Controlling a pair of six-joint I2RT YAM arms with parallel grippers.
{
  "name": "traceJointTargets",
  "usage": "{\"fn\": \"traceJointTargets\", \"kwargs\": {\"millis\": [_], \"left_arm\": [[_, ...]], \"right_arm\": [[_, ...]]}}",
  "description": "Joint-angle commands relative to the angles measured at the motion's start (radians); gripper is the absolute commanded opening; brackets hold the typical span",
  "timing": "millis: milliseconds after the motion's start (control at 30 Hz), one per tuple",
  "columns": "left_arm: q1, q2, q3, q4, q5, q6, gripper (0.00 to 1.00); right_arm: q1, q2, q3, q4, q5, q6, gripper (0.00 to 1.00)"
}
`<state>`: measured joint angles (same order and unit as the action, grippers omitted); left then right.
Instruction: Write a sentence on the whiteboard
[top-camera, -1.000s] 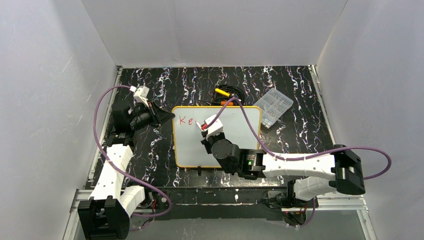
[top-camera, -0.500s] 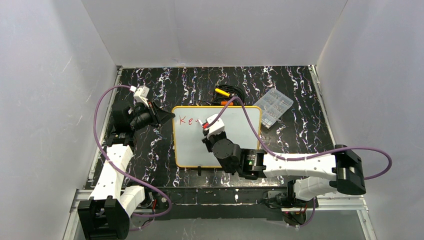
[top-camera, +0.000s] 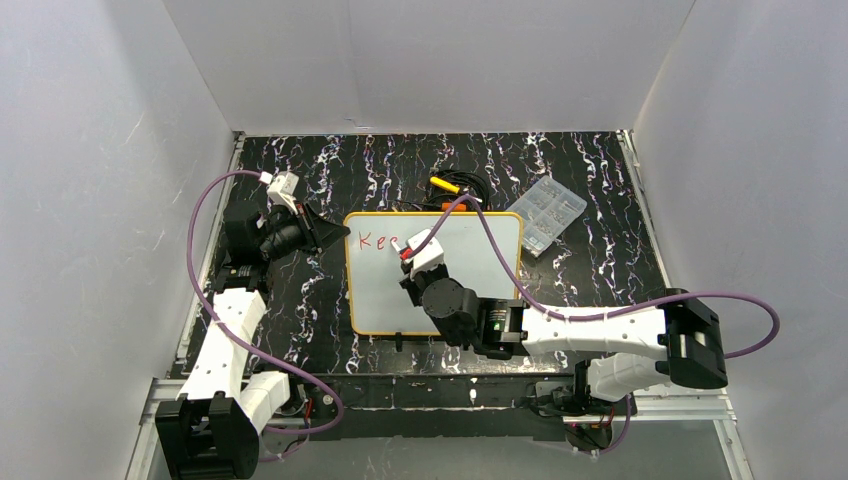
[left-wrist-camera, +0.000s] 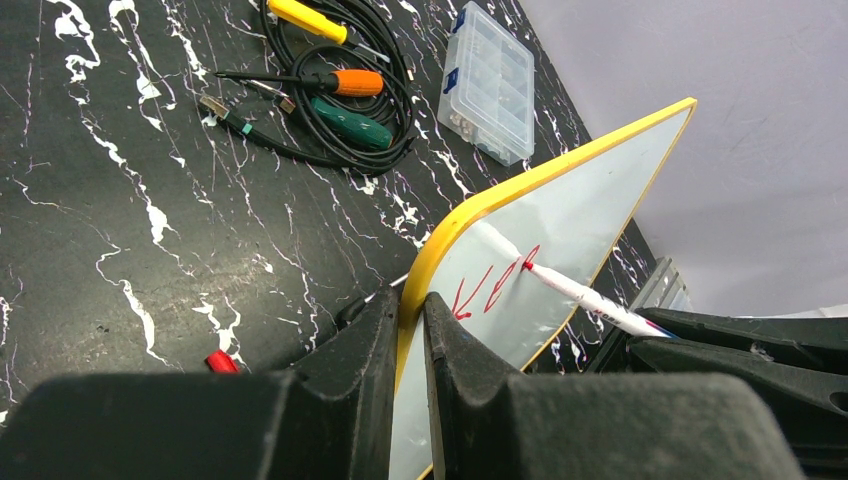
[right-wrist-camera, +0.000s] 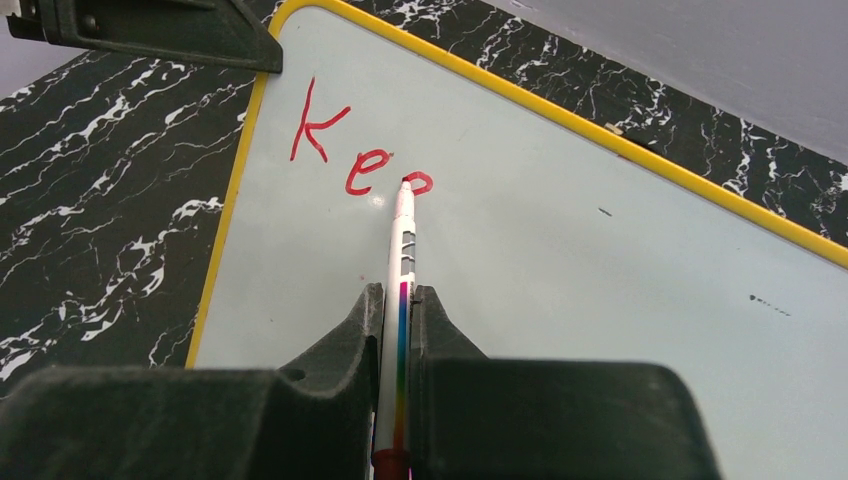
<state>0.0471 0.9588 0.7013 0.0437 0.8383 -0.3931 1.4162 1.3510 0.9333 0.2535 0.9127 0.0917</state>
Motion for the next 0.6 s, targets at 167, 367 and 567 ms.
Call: {"fn": "traceJointTargets", "kwargs": {"millis": [167, 367, 567], "left_arm": [[-0.012, -0.022, 0.009, -0.004, 0.047, -0.001, 0.00], [-0.012, -0.022, 0.010, -0.003, 0.047, -0.002, 0.00], [-0.012, -0.021, 0.009, -0.003, 0.047, -0.001, 0.00]], "right_arm": [[0.009, -0.015, 0.007, -0.074, 0.003, 0.067, 0.01], [0.012, -0.034, 0.004, -0.097, 0.050, 0.065, 0.01], [0.012, -0.071, -0.001, -0.071, 0.060, 0.044, 0.01]]}}
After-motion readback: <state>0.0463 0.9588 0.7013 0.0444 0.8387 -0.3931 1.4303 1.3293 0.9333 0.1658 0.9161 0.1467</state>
